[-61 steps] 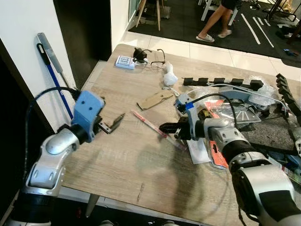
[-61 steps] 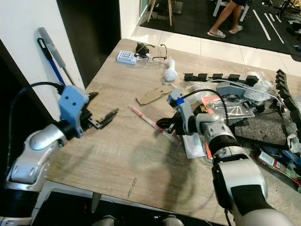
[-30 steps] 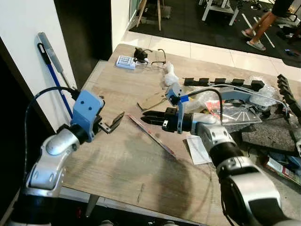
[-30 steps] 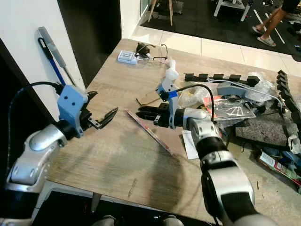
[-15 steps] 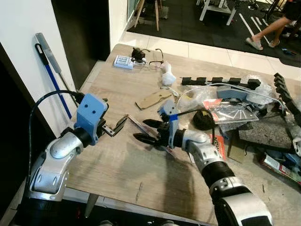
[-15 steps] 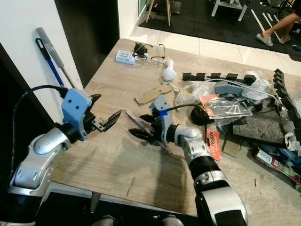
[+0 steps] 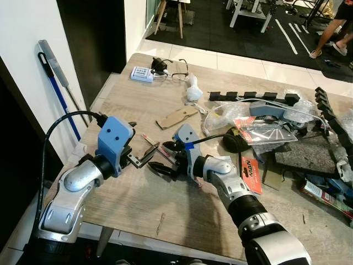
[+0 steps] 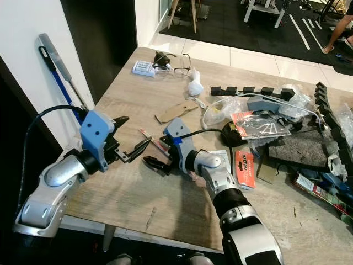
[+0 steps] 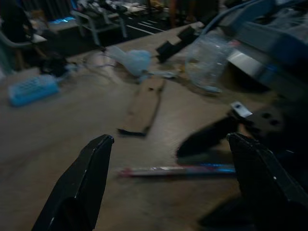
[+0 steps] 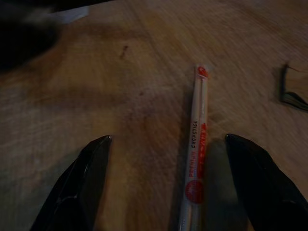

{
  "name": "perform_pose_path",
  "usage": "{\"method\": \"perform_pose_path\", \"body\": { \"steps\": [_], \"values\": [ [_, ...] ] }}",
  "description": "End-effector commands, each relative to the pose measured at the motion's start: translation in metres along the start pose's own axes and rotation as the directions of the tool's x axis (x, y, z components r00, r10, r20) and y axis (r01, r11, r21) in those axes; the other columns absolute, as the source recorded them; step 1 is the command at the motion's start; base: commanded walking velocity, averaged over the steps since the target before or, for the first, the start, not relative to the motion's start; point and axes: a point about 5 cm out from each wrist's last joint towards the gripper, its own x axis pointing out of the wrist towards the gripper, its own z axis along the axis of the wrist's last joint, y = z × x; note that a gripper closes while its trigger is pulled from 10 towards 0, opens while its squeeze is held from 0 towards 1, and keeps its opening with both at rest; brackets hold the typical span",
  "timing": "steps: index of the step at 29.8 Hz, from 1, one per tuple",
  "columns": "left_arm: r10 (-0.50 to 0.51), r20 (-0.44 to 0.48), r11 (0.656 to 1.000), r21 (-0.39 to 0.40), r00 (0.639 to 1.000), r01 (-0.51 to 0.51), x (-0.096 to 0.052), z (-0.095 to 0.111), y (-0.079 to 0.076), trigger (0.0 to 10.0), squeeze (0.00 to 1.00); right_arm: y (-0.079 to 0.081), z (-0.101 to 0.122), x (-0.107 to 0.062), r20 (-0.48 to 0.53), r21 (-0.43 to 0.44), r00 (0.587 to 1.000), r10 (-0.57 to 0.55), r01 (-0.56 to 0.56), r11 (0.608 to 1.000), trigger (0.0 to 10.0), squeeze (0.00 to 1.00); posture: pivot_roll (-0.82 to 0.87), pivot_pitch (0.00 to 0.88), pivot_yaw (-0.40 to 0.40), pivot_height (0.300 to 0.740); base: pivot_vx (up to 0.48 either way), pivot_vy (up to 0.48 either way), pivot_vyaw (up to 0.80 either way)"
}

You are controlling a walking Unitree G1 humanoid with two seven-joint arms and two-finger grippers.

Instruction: Picking trash to rubbish bin

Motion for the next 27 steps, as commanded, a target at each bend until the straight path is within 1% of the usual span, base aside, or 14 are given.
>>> {"method": "perform_pose_path", "body": {
  "steps": [1,2,4,8,11,12,13,14,15,16,20,22,26,27],
  "values": [
    [-0.127,-0.046,0.991,-0.057,0.991,0.124,-0.004,-0.008,-0.016,10.0,0.0,0.002,-0.017,-0.003,-0.077,0.043,0.997,-0.01,0.013,0.999,10.0,0.0,0.02,0.147,-0.098,0.74,0.0,0.0,0.0],
    [-0.174,-0.072,0.983,-0.069,0.982,0.169,-0.007,-0.011,-0.019,10.0,0.0,0.003,-0.018,-0.003,-0.086,0.049,0.996,-0.012,0.016,0.999,10.0,0.0,0.02,0.149,-0.097,0.74,0.0,0.0,0.0],
    [-0.218,-0.11,0.975,-0.071,0.97,0.211,-0.012,-0.016,-0.021,10.0,0.0,0.003,-0.019,-0.003,-0.087,0.054,0.996,-0.02,0.025,0.998,10.0,0.0,0.02,0.149,-0.096,0.74,0.0,0.0,0.0],
    [-0.223,-0.15,0.974,-0.071,0.963,0.214,-0.02,-0.018,-0.013,10.0,0.0,-0.001,-0.023,-0.006,-0.136,0.054,0.99,-0.038,0.046,0.998,10.0,0.0,0.02,0.15,-0.095,0.74,0.0,0.0,0.0],
    [-0.211,-0.172,0.977,-0.055,0.962,0.204,-0.025,-0.019,-0.006,10.0,0.0,-0.002,-0.032,-0.01,-0.204,0.094,0.979,-0.019,0.038,0.995,10.0,0.0,0.02,0.15,-0.096,0.74,0.0,0.0,0.0],
    [-0.211,-0.172,0.977,-0.055,0.962,0.204,-0.025,-0.019,-0.006,10.0,0.0,-0.002,-0.032,-0.01,-0.204,0.094,0.979,-0.019,0.038,0.995,10.0,0.0,0.02,0.15,-0.096,0.74,0.0,0.0,0.0],
    [-0.208,-0.177,0.978,-0.05,0.962,0.202,-0.026,-0.019,-0.005,10.0,0.0,-0.001,-0.037,-0.012,-0.239,0.115,0.971,0.002,0.026,0.993,4.9,0.0,0.02,0.15,-0.096,0.74,0.0,0.0,0.0],
    [-0.208,-0.177,0.978,-0.05,0.962,0.202,-0.026,-0.019,-0.005,10.0,0.0,-0.001,-0.037,-0.012,-0.239,0.115,0.971,0.002,0.026,0.993,4.9,0.0,0.02,0.15,-0.096,0.74,0.0,0.0,0.0],
    [-0.208,-0.18,0.978,-0.051,0.961,0.202,-0.026,-0.019,-0.004,10.0,0.0,0.0,-0.039,-0.012,-0.257,0.139,0.966,0.017,0.02,0.99,4.9,0.0,0.02,0.15,-0.096,0.74,0.0,0.0,0.0],
    [-0.211,-0.184,0.977,-0.056,0.96,0.204,-0.028,-0.018,-0.004,10.0,0.0,0.003,-0.042,-0.012,-0.262,0.195,0.964,0.037,0.016,0.981,0.0,0.0,0.02,0.15,-0.096,0.74,0.0,0.0,0.0],
    [-0.219,-0.189,0.975,-0.061,0.957,0.211,-0.029,-0.019,-0.006,10.0,0.0,0.005,-0.044,-0.011,-0.272,0.22,0.961,0.047,0.014,0.975,0.0,0.0,0.02,0.155,-0.095,0.74,0.0,0.0,0.0],
    [-0.22,-0.194,0.976,-0.058,0.956,0.212,-0.028,-0.019,-0.007,10.0,0.0,0.006,-0.045,-0.01,-0.274,0.247,0.96,0.055,0.015,0.969,0.0,0.0,0.02,0.153,-0.095,0.74,0.0,0.0,0.0],
    [-0.227,-0.196,0.974,-0.065,0.954,0.218,-0.028,-0.02,-0.007,10.0,0.0,0.004,-0.045,-0.011,-0.296,0.297,0.954,0.043,0.049,0.954,0.0,0.0,0.02,0.157,-0.094,0.74,0.0,0.0,0.0],
    [-0.231,-0.199,0.973,-0.065,0.953,0.222,-0.028,-0.02,-0.008,10.0,0.0,0.002,-0.045,-0.011,-0.296,0.322,0.955,0.033,0.067,0.944,0.0,0.0,0.02,0.157,-0.094,0.74,0.0,0.0,0.0]
  ]
}}
